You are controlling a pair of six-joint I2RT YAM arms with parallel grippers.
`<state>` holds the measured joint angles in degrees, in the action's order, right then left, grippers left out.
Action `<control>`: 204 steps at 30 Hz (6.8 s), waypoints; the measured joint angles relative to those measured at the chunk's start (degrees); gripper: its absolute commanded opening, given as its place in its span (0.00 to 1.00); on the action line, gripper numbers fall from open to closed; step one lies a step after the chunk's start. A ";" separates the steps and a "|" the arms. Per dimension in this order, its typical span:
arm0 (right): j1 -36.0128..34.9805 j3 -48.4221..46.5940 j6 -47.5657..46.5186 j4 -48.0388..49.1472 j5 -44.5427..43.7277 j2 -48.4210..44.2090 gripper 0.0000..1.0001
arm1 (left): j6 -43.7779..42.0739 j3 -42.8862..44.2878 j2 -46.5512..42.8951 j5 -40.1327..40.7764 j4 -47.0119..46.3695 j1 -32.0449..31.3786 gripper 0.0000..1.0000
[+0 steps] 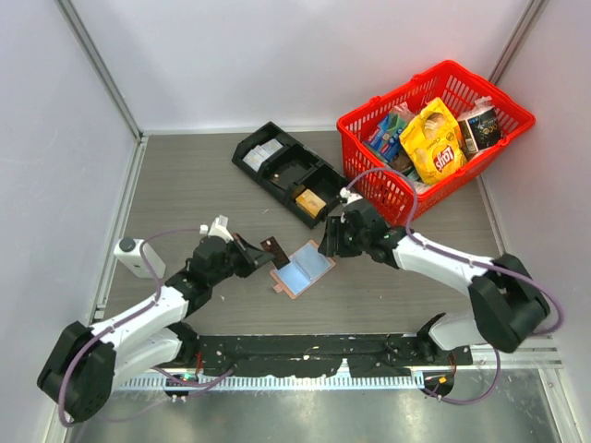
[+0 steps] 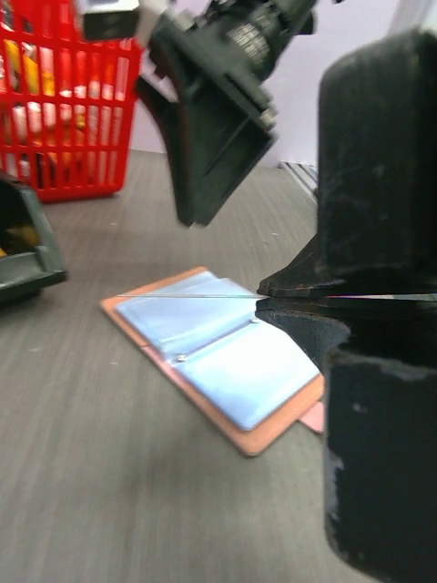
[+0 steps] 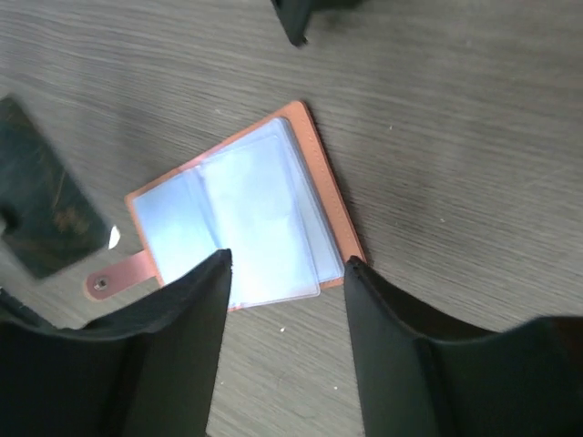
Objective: Take the credit cards out of the card holder
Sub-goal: Place the credit card in the storage box, then remove the credit card from the card holder.
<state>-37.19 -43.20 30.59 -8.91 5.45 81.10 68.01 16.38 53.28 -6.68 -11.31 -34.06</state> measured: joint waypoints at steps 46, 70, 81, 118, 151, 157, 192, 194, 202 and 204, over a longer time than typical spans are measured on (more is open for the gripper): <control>0.00 4.81 -3.54 -5.92 -15.87 -25.11 0.76 | 5.29 51.36 62.49 -0.04 -11.13 15.37 0.08; -0.13 3.30 -6.71 -6.08 -6.47 -15.96 0.68 | -6.03 44.33 37.94 3.65 9.60 14.08 0.52; -3.89 -2.89 -7.72 -5.70 -2.05 -1.73 0.54 | -13.31 31.78 17.38 10.54 34.62 -3.80 0.46; -11.80 -7.13 -5.90 -4.76 -4.02 5.70 0.11 | -14.27 27.96 33.48 7.74 33.31 -9.75 0.13; -2.03 -9.07 -9.77 -6.78 -4.09 10.12 0.26 | -8.41 33.86 28.81 6.71 26.77 -10.93 0.32; -1.77 -7.76 -9.62 -5.35 -3.89 12.09 0.24 | -7.98 34.99 38.21 1.62 22.93 -11.78 0.30; 1.53 -4.44 -7.02 -1.57 0.55 8.90 0.29 | -6.71 34.53 33.24 8.02 23.71 -12.22 0.35; 1.75 -4.48 -7.61 -1.27 0.96 9.49 0.28 | -4.98 34.32 33.77 6.95 21.79 -12.22 0.35; 1.81 -4.48 -8.63 0.55 3.98 11.45 0.22 | 1.09 29.92 38.29 5.53 14.29 -12.22 0.34; 1.81 -4.42 -8.61 0.96 4.96 11.54 0.20 | 2.23 28.72 39.28 5.53 13.44 -12.22 0.34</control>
<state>-35.38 -47.62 21.98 -7.94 10.41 92.64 70.24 45.10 92.55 -1.15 2.13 -46.28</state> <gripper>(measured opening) 0.222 0.340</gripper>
